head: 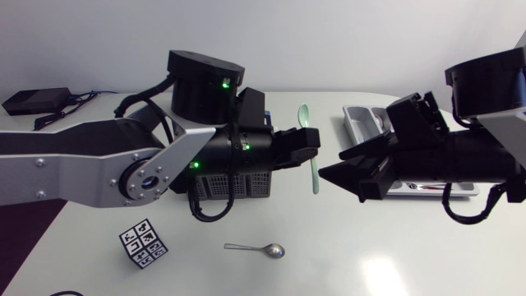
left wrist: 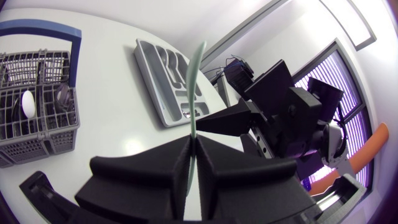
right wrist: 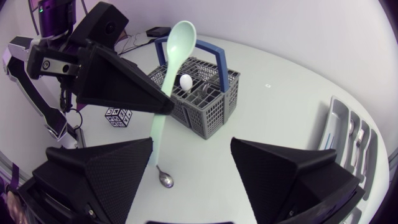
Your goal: Transfer all utensils from the basket to the drawer tray.
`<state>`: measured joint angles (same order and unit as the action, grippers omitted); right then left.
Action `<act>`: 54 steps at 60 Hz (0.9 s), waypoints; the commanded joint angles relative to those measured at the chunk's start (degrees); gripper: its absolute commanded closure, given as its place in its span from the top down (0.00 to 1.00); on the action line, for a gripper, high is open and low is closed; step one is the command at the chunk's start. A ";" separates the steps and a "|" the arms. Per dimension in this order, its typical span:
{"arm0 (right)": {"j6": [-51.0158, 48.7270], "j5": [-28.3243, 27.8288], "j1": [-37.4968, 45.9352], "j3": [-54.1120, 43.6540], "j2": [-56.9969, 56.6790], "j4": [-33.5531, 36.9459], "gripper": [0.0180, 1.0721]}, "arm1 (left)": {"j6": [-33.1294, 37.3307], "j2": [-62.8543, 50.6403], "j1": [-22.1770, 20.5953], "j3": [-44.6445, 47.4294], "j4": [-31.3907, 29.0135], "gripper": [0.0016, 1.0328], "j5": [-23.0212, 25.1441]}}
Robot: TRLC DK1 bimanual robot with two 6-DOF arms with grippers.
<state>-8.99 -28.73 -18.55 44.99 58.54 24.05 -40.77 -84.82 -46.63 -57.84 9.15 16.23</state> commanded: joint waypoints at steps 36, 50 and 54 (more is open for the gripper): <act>3.72 2.01 -6.42 2.82 4.21 -2.70 0.28 | -2.12 -1.93 -0.13 -0.78 1.58 0.08 -0.58; 3.11 1.13 -7.38 2.38 4.39 -2.52 0.09 | -2.12 -1.93 -0.13 -0.69 1.58 0.09 -0.58; 2.93 0.87 -7.65 2.29 4.39 -2.43 0.07 | -2.12 -1.84 -0.21 -0.69 1.58 0.09 -0.58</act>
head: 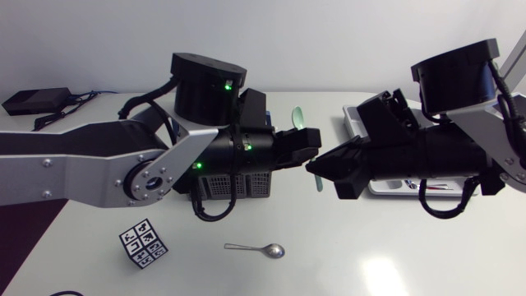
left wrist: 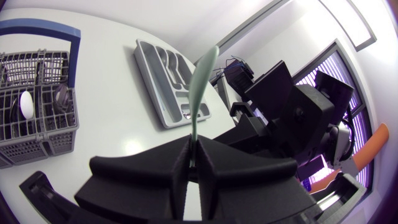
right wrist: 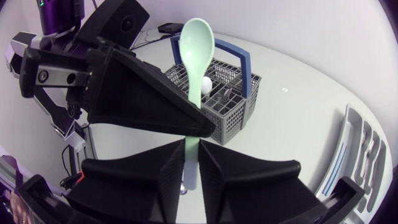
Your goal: Transfer all utensils from the basket to the drawer tray.
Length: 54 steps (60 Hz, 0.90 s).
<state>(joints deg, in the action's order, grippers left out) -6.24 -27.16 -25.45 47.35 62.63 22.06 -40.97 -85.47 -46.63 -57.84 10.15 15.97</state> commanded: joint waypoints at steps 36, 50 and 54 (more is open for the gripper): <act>-3.87 -2.37 3.74 -2.88 1.44 -0.53 0.07 | 5.81 3.03 0.31 -4.38 -12.61 0.75 0.56; -11.95 -5.10 12.88 -4.37 2.94 1.49 0.08 | 19.96 4.79 1.46 -3.50 -22.46 0.75 -1.64; -14.41 -6.07 15.43 -4.73 3.55 1.75 0.08 | 22.95 5.84 2.07 -2.10 -23.51 0.75 -1.64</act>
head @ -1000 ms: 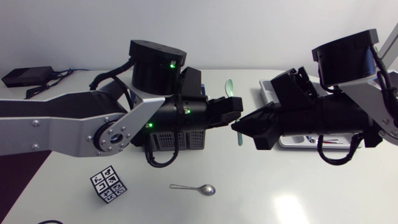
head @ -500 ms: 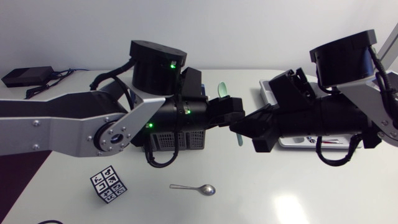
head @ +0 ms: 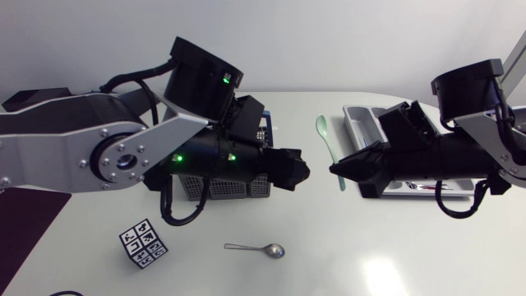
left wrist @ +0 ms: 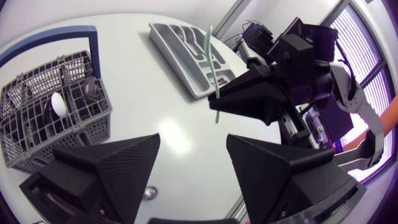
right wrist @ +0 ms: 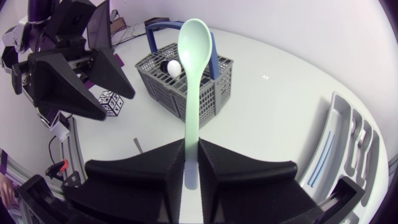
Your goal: Transfer all utensils from the basket to the drawer tray.
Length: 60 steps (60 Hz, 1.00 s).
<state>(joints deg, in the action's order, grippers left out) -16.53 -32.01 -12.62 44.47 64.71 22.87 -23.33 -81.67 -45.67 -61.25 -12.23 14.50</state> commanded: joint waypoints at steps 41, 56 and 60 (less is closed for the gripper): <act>-55.45 -5.78 39.43 15.30 25.20 18.70 0.09 | 53.74 -5.96 2.60 -1.59 -12.29 0.75 -1.23; -71.71 2.48 43.74 22.50 35.75 18.70 0.09 | 63.59 -8.68 2.78 -0.01 -13.70 0.76 -1.76; -74.26 4.68 44.44 24.70 38.04 18.17 0.09 | 64.55 -9.65 2.78 -0.01 -13.87 0.76 -2.29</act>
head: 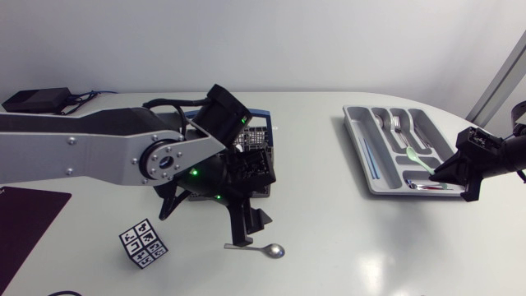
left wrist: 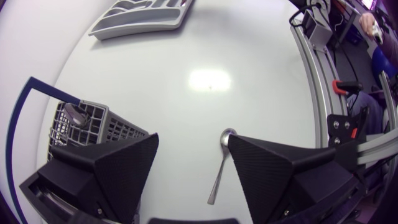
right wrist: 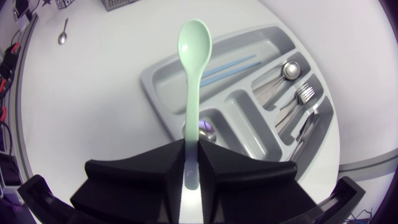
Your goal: Transfer all utensils from the basket to the drawer tray.
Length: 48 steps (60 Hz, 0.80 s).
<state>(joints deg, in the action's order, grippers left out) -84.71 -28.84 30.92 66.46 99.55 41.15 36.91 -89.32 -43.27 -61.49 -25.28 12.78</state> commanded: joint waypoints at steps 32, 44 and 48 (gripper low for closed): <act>-19.18 16.36 1.52 -0.71 9.09 -18.82 0.15 | 9.50 -7.80 -5.69 2.78 -1.79 0.76 -9.70; -19.62 16.18 2.75 -2.82 8.21 -22.42 0.41 | 8.97 -9.82 -7.01 3.14 -1.70 0.75 -9.96; -19.53 15.31 3.10 -3.97 6.71 -23.74 0.51 | 8.89 -10.09 -7.45 3.05 -1.62 0.75 -9.96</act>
<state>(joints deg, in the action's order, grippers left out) -102.30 -13.19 33.19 64.95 107.20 18.39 45.06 -97.97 -49.76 -59.61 -26.72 2.87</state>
